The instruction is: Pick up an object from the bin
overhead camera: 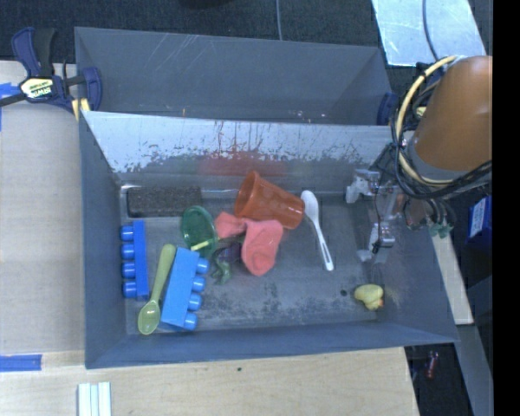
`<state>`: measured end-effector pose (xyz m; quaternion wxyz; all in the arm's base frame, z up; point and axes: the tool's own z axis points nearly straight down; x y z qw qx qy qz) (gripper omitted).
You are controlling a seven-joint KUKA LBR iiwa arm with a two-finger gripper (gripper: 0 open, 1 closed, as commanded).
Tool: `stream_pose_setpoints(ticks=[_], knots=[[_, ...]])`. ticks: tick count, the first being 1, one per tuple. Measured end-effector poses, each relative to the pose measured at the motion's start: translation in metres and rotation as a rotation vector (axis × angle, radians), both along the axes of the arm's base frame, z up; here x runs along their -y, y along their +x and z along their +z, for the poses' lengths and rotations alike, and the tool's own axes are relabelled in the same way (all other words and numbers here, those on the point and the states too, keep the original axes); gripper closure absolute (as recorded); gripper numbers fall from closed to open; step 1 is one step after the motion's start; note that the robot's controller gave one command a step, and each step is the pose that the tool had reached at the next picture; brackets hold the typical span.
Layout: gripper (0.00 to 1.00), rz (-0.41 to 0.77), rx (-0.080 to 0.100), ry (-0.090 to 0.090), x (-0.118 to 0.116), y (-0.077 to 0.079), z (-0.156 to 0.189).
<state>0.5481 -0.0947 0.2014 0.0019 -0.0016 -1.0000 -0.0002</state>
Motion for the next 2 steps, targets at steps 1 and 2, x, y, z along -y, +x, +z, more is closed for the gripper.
stream_pose_setpoints(ticks=[1,2], knots=[[0.0,0.003,0.008,-0.001,0.0,0.002,0.004],[0.0,0.325,0.015,-0.004,-0.019,0.031,-0.052]])
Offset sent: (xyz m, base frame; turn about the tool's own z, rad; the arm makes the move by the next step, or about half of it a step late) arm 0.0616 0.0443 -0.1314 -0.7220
